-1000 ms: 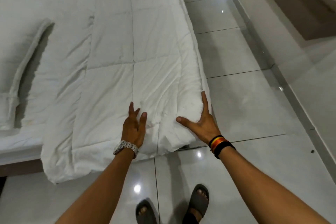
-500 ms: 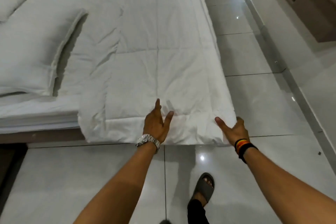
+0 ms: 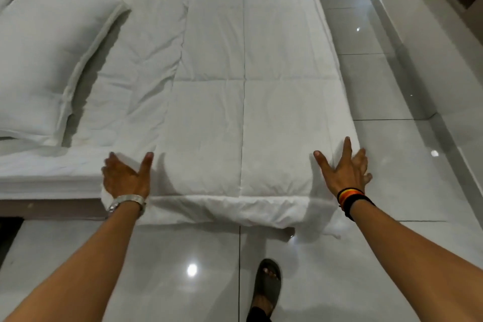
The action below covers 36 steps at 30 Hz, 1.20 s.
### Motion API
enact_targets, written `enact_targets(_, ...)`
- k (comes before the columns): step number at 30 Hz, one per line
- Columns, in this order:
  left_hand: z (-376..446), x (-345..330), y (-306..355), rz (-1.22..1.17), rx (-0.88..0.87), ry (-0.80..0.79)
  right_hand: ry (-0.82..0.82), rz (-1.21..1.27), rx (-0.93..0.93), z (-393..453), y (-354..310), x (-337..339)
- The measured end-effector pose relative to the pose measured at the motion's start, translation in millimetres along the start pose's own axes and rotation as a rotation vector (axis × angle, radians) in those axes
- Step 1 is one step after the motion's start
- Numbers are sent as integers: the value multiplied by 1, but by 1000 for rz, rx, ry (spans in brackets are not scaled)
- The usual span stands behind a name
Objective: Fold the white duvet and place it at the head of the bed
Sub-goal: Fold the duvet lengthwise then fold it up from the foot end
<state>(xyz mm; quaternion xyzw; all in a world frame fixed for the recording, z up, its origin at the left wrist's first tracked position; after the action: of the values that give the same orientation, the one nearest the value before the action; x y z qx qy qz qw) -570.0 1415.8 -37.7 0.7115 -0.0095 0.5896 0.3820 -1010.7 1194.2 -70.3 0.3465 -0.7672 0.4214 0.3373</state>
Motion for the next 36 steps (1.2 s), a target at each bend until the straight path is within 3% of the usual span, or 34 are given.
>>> enact_targets(9, 88, -17, -10, -213, 294, -138, 7, 68, -94, 51, -38, 3)
enact_targets(13, 81, -14, 7, -242, 199, -146, 3, 168, 60, 33, -53, 4)
enact_targets(17, 52, 4, 35, -301, 74, -33, 5, 296, 132, 3, -62, 24)
enact_targets(23, -25, 80, -10, -356, 76, 42, 20, 423, 127, -76, 4, 64)
enact_targets(29, -68, 103, -95, -222, 165, -150, -93, 284, -39, -132, 77, 24)
enact_targets(32, -58, 89, -99, -235, 188, -244, -56, 221, -73, -125, 74, 5)
enact_targets(36, -54, 60, -96, -321, 244, -252, -2, 149, -20, -107, 46, -12)
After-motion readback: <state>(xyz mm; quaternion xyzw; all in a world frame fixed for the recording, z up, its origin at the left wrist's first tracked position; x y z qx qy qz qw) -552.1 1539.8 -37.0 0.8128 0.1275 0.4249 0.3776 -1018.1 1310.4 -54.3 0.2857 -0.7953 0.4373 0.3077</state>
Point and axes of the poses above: each hand's wrist, its own z-axis towards the middle knuckle, its own x-axis out of the back of the hand, y = z × x, the point moved 1 cm from there along z, towards the middle knuckle, and after that the axes turned 12 degrees about -x, right-handed, at the moved point
